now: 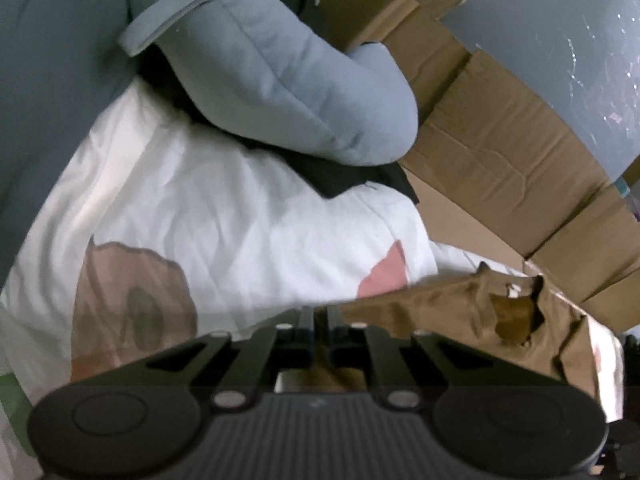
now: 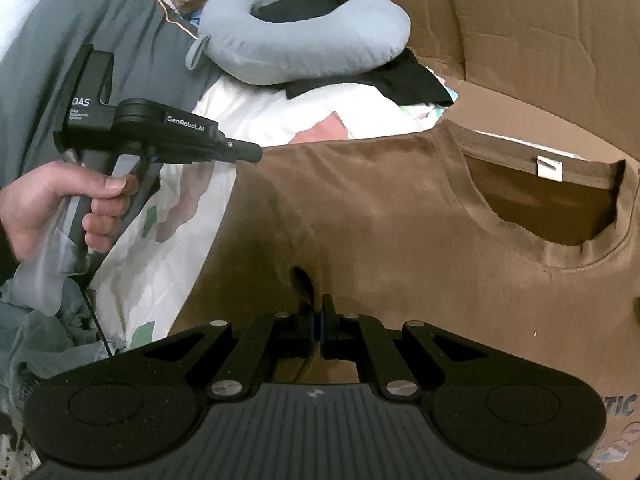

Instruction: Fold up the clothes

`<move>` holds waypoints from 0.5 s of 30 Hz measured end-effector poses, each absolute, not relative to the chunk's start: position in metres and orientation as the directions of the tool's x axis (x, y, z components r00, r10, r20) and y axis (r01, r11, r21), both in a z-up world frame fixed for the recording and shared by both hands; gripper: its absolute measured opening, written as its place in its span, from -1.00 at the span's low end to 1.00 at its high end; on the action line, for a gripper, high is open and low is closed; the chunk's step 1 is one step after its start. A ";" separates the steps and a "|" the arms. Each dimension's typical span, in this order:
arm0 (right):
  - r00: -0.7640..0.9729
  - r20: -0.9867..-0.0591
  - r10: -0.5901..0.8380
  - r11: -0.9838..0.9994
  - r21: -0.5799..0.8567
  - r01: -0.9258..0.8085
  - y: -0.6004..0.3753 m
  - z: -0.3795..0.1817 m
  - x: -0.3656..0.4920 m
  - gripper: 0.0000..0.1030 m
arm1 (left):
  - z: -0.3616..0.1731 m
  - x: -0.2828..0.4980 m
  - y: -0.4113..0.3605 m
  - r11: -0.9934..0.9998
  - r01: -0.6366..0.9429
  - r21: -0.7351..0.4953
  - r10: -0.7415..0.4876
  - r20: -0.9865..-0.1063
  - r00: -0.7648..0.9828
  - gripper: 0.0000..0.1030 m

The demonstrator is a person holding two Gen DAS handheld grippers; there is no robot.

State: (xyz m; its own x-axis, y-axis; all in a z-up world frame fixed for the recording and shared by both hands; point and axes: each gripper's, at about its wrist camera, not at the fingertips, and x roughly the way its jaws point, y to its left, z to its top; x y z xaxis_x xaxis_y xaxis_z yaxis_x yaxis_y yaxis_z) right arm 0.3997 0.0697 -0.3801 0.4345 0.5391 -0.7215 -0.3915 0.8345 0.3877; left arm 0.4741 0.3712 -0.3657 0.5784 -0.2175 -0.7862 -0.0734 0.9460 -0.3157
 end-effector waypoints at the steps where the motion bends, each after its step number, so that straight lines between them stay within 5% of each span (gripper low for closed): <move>1: 0.432 -0.726 0.535 0.838 0.388 -0.385 0.069 -0.383 0.401 -1.00 | -0.367 0.475 0.370 0.949 -0.076 -0.307 -0.209 -0.789 0.578 -0.88; 15: 0.460 -0.726 0.511 0.854 0.492 -0.172 0.041 -0.428 0.423 -0.84 | -0.356 0.455 0.376 0.941 -0.127 -0.314 -0.165 -0.752 0.638 -0.70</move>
State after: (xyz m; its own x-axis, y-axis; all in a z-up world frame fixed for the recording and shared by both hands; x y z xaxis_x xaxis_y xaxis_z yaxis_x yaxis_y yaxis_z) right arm 0.4225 0.0409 -0.4280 0.4597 0.5110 -0.7263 -0.1722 0.8536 0.4916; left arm 0.4545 0.3760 -0.3555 0.6381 -0.1651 -0.7521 -0.1268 0.9409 -0.3141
